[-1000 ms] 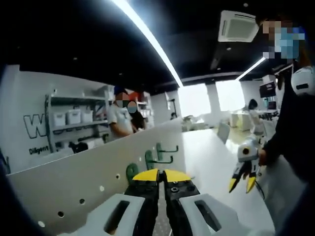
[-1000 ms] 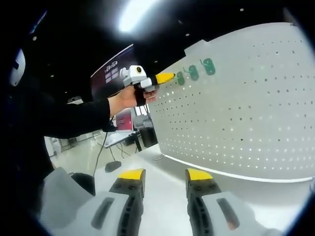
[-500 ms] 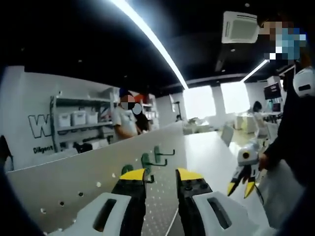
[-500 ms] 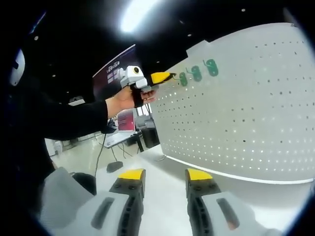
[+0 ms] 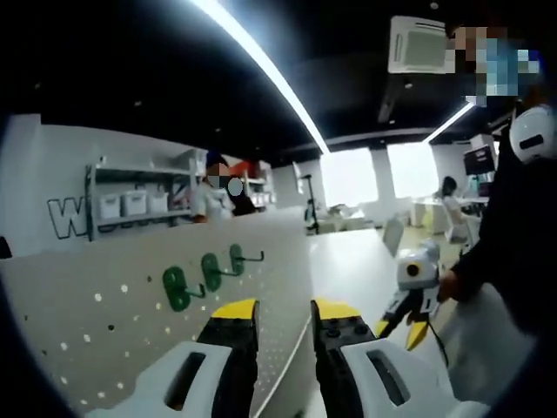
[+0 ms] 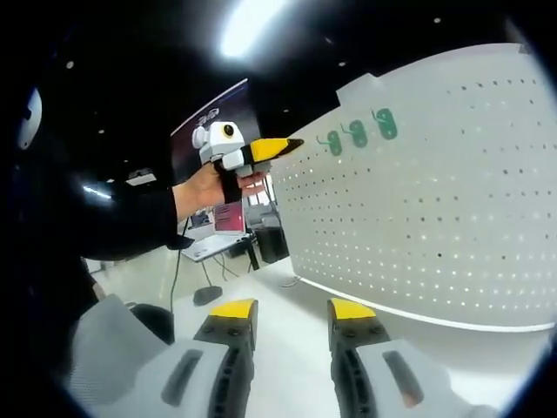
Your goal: Insert the hook assembly into the mounting plate slot until the hook locks in place.
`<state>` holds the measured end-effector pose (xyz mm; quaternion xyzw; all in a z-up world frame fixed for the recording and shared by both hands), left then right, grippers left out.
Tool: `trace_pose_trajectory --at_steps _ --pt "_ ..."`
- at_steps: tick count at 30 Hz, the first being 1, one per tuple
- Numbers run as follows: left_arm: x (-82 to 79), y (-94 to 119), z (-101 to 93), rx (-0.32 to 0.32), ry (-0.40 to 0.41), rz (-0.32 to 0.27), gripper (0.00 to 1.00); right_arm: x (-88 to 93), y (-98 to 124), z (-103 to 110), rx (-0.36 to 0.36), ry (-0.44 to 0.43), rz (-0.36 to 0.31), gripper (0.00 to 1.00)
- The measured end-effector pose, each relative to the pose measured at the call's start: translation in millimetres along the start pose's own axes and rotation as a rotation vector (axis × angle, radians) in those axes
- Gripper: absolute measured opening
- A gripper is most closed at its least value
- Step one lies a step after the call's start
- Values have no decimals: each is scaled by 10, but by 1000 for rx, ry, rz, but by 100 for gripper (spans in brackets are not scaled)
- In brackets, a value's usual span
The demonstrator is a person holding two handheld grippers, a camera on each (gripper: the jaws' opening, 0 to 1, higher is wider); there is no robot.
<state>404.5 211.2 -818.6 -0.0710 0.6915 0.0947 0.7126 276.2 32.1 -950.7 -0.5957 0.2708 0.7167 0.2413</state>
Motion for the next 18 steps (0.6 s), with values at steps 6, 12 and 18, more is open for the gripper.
trace_pose_trajectory --at_steps 6,12,18 --pt "131 53 -152 -6 38 6 24 -14 -6 35 -10 6 -3 30" --pt "267 110 -332 -20 80 -18 23 -20 -21 57 -21 15 -1 29" --pt "494 129 -520 -28 129 -6 24 -18 -22 71 -27 22 3 29"
Point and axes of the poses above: the point that each gripper's makers call its tool centre point, and the gripper's own axes: y roughly backward along the fingers, z roughly to its left, x roughly out of its underside, the point moved 7 cm from there along y, roughly backward along the fingers, and after that the axes turned 4 degrees about y, right-handed, at the moved point
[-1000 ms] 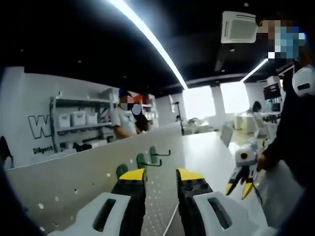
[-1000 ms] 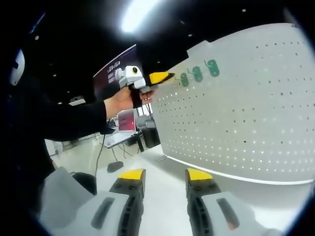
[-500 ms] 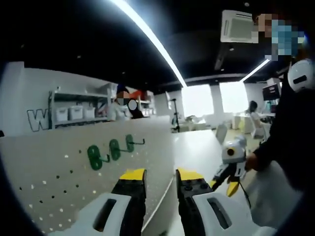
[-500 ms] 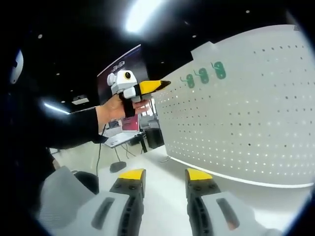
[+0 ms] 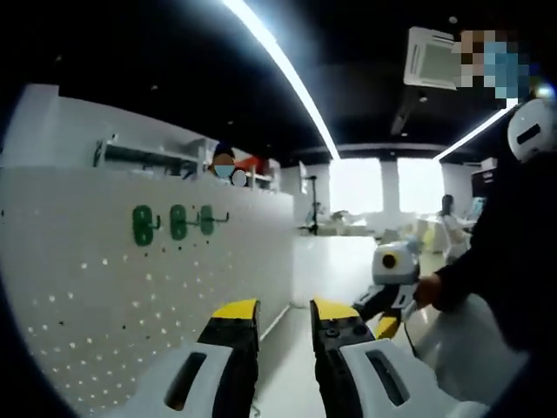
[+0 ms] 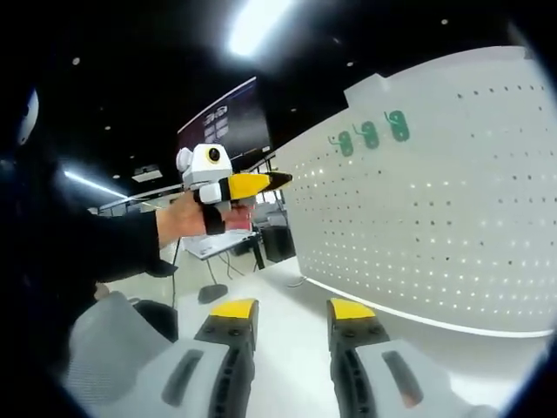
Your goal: Insert the hook assembly into the mounting plate slot until the hook locks in place.
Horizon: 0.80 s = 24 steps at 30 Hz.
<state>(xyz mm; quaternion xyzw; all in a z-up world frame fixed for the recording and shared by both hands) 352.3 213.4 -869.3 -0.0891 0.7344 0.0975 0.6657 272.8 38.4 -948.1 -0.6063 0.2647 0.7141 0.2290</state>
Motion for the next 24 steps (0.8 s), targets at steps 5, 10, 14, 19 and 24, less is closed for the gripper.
trace_pose_trajectory --at_steps 5,10,14,19,24 --pt "130 31 -125 -12 34 -7 24 1 -3 22 -9 3 3 29" --pt "251 85 -220 -35 52 -8 24 2 -11 47 -18 10 7 29" --pt "350 125 -324 -62 75 -39 23 19 -23 68 -27 12 14 29" --pt "513 135 -366 -82 105 -38 22 63 -61 110 -43 13 32 29" --pt "580 139 -377 -99 121 -63 22 120 -89 133 -58 9 56 29"
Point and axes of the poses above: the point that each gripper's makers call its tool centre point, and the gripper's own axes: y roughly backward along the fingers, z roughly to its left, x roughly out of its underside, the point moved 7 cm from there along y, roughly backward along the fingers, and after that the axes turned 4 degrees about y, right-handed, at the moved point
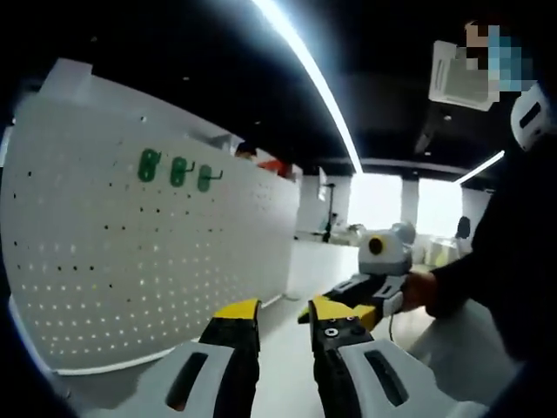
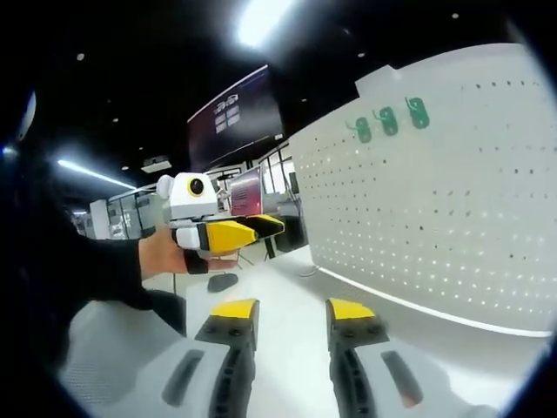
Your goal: Insert the hook assembly into the mounting plate slot until the hook locks in place.
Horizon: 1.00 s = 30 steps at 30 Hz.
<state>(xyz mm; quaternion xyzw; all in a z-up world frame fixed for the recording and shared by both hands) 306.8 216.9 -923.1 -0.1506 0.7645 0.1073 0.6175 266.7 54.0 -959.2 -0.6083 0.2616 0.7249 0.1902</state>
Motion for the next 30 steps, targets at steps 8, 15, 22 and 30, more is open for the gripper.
trace_pose_trajectory --at_steps 8,15,22,30 --pt "129 21 30 -9 13 25 21 59 -17 -18 -3 -6 25 29" --pt "277 -55 -20 23 13 86 21 60 7 -55 11 -7 23 28" --pt "370 -73 -33 42 25 123 21 78 34 -117 40 -14 25 28" --pt "392 -75 9 46 34 127 21 118 2 -217 72 -24 44 27"
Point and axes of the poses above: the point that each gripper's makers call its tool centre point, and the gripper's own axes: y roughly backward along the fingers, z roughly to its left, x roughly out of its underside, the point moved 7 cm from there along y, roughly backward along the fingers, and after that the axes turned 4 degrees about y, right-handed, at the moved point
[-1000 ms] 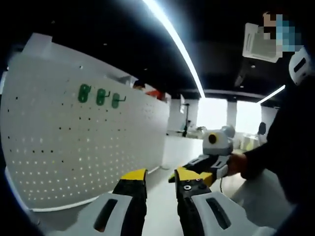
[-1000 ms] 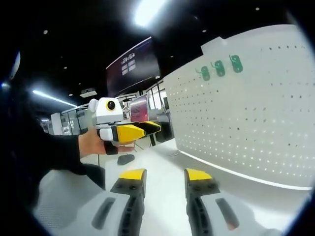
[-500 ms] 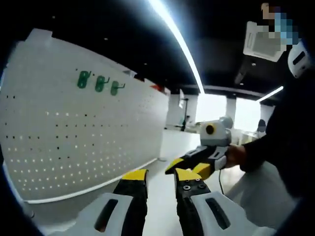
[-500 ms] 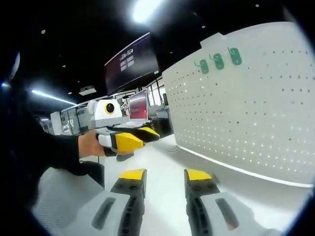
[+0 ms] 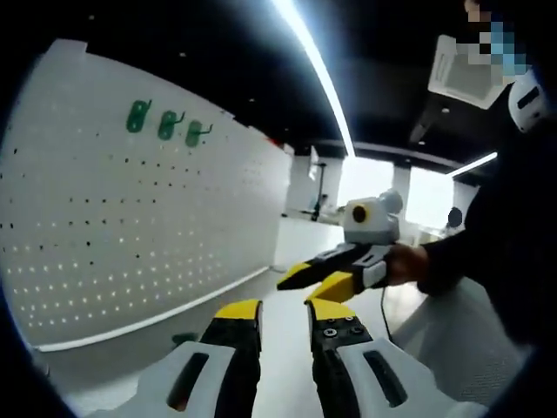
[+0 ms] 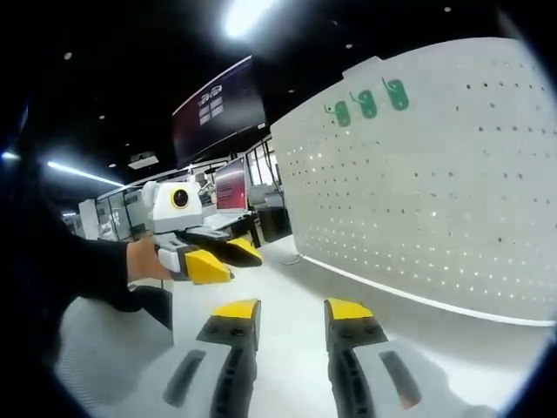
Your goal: Insert the hook assembly into the mounting plate slot until the hook locks in place.
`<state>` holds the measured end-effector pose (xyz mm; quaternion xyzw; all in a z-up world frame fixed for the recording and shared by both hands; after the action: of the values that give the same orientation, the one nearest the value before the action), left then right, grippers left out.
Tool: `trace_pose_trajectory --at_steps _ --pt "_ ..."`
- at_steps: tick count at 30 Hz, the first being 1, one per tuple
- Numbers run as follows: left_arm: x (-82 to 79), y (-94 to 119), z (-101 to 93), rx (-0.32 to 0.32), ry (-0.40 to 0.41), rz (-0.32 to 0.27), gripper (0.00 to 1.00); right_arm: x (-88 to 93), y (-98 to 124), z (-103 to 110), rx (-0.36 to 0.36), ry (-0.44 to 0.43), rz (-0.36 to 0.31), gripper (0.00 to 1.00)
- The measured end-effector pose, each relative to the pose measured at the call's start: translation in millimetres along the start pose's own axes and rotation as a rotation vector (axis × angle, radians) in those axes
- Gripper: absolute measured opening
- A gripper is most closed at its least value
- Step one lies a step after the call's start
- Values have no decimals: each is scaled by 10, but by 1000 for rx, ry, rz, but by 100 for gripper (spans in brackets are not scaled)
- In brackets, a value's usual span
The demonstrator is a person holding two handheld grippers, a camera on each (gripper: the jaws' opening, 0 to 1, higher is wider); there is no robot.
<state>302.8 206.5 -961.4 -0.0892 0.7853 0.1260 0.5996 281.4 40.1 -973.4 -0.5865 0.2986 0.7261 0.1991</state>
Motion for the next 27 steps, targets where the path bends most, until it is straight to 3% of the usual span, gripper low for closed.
trace_pose_trajectory --at_steps 12,27 --pt "-7 21 24 -5 7 -3 20 14 -158 -281 78 -16 38 27" --pt "-55 57 53 -9 6 -17 19 127 -573 -544 76 20 157 25"
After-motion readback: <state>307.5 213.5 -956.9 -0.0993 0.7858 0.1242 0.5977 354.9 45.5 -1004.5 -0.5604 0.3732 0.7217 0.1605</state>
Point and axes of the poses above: the point that each gripper's makers call its tool centre point, and the gripper's own axes: y roughly backward along the fingers, z roughly to its left, x roughly out of its underside, the point moved 7 cm from there along y, roughly backward along the fingers, and after that the axes turned 4 degrees about y, right-handed, at the moved point
